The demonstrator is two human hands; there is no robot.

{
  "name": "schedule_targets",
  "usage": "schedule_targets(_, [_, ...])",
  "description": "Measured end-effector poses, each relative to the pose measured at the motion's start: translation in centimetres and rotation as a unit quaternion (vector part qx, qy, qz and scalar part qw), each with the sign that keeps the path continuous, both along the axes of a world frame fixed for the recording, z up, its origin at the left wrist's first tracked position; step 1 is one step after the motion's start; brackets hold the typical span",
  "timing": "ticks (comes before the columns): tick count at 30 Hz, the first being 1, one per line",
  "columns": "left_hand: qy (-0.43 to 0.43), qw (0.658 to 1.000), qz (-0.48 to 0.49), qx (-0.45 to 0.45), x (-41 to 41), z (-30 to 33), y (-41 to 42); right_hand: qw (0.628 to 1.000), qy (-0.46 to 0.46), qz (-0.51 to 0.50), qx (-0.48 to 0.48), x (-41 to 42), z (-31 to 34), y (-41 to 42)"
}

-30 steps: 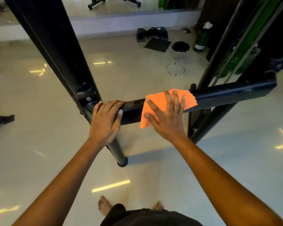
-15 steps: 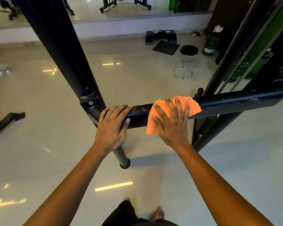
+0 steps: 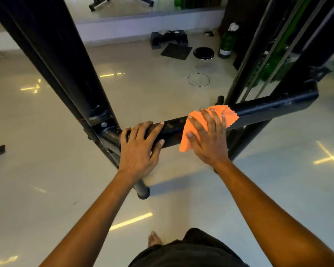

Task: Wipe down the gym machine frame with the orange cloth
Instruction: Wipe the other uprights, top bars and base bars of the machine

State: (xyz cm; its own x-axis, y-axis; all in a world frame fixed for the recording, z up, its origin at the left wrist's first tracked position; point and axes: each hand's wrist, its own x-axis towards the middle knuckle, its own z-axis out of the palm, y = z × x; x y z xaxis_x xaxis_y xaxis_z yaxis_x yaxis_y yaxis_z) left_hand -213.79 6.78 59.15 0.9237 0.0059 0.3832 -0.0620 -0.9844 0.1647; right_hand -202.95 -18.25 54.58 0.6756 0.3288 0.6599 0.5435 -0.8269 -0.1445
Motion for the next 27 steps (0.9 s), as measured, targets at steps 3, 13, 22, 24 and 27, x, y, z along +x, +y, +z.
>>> schedule_targets(3, [-0.019, 1.000, 0.015, -0.003, 0.1, -0.2, -0.4, 0.997, 0.030, -0.049, 0.043, -2.2, -0.3, 3.9])
schedule_targets(13, [0.005, 0.998, 0.057, 0.020, 0.4, 0.2, -2.1, 0.999, -0.008, 0.031, -0.038, 1.9, -0.4, -3.1])
schedule_targets(22, [0.003, 0.998, 0.063, -0.022, 2.9, 0.3, -8.8, 0.992, -0.051, 0.102, -0.054, 1.5, -0.6, -2.6])
schedule_targets(24, [0.001, 0.997, 0.074, -0.024, 3.1, 0.3, -9.4, 0.992, -0.052, 0.091, -0.069, 4.1, -0.3, -7.3])
schedule_targets(27, [-0.003, 0.996, 0.087, -0.027, 3.4, 0.4, -10.6, 1.000, -0.005, 0.007, -0.008, 5.7, 0.0, -10.5])
